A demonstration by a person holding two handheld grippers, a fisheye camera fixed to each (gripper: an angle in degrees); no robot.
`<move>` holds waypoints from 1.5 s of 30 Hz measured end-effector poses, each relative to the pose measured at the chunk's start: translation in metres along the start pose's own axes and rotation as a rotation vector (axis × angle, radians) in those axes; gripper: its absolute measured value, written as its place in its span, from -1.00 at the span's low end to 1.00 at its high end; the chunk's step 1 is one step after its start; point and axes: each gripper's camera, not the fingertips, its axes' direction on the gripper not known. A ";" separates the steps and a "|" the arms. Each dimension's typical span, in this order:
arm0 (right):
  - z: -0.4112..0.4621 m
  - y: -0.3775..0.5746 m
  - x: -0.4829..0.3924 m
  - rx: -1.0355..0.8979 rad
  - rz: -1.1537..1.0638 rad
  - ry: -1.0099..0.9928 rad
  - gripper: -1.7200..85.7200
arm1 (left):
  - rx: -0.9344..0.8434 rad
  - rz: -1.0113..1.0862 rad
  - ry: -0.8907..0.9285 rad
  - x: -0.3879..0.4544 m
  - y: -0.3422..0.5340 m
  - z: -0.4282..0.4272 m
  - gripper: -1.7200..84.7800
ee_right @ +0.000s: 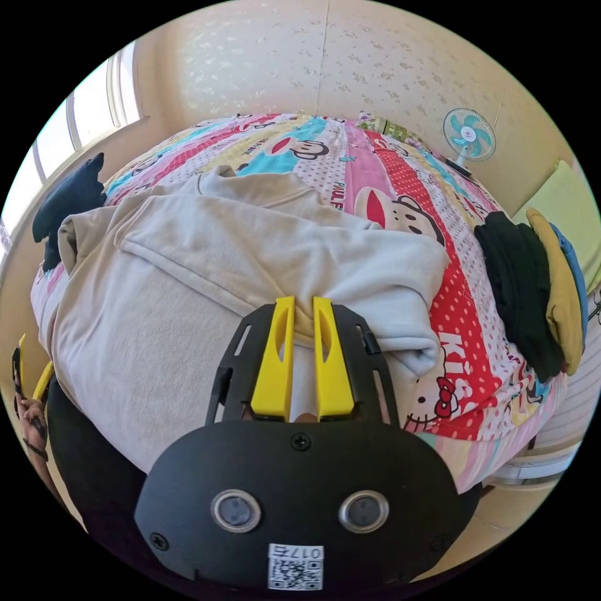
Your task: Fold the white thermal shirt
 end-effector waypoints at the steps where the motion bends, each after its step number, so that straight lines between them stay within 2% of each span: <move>1: -0.003 0.000 -0.001 0.002 0.001 -0.003 -0.83 | 0.011 -0.059 0.009 -0.005 -0.007 0.000 -0.54; 4: -0.011 0.000 0.000 0.015 0.005 -0.026 -0.84 | 0.035 -0.150 -0.042 -0.001 -0.019 -0.002 -0.59; 9: -0.021 0.003 0.014 0.027 0.039 -0.123 -0.84 | 0.119 -0.067 -0.191 0.035 -0.021 -0.026 -0.55; 10: -0.022 0.004 0.020 0.028 0.054 -0.156 -0.84 | 0.123 -0.094 -0.169 0.035 -0.019 -0.035 -0.56; 11: -0.023 0.005 0.027 0.029 0.070 -0.190 -0.84 | 0.101 -0.131 -0.118 0.031 -0.017 -0.037 -0.56; 13: -0.024 0.006 0.036 0.030 0.095 -0.242 -0.84 | -0.039 -0.235 0.122 0.020 -0.002 -0.024 -0.57; 15: -0.024 0.008 0.044 0.031 0.115 -0.284 -0.84 | -0.151 -0.246 0.137 0.019 0.009 -0.003 -0.57; 17: -0.027 0.009 0.044 0.033 0.108 -0.278 -0.84 | -0.213 -0.213 0.073 0.016 0.011 0.017 -0.60; 21: -0.036 0.011 0.033 0.047 0.060 -0.209 -0.83 | -0.068 -0.171 0.098 0.008 0.019 0.029 -0.69; 25: -0.044 0.017 0.033 0.069 0.041 -0.194 -0.83 | 0.024 -0.092 0.022 0.017 0.024 0.028 -0.87; 27: -0.046 0.019 0.036 0.078 0.039 -0.197 -0.82 | 0.063 -0.073 0.018 0.033 0.031 0.023 -0.88; 29: -0.047 0.020 0.038 0.077 0.037 -0.196 -0.82 | 0.150 0.042 0.049 0.074 0.041 0.012 -0.89; 31: -0.046 0.020 0.040 0.070 0.036 -0.193 -0.82 | 0.230 0.337 0.090 0.164 0.061 0.007 -0.89; 33: -0.045 0.019 0.043 0.057 0.035 -0.190 -0.82 | 0.236 0.593 0.129 0.240 0.092 0.019 -0.88; 35: -0.048 0.022 0.047 0.067 0.040 -0.186 -0.82 | 0.162 0.810 0.194 0.307 0.136 0.050 -0.88; 37: -0.066 0.032 0.057 0.154 0.058 -0.215 -0.84 | -0.049 1.043 0.347 0.371 0.210 0.118 -0.88; 38: -0.086 0.047 0.070 0.250 0.103 -0.257 -0.86 | -0.111 1.081 0.375 0.380 0.230 0.138 -0.88; 39: -0.097 0.057 0.078 0.295 0.145 -0.274 -0.87 | -0.248 1.143 0.408 0.392 0.273 0.182 -0.87; 41: -0.128 0.105 0.113 0.448 0.325 -0.300 -0.89 | -0.439 1.196 0.375 0.387 0.343 0.254 -0.86; 43: -0.137 0.133 0.138 0.540 0.405 -0.274 -0.88 | -0.720 1.211 0.267 0.340 0.430 0.344 -0.80; 45: -0.136 0.133 0.162 0.485 0.391 -0.255 -0.87 | -0.891 1.177 0.164 0.286 0.480 0.393 -0.71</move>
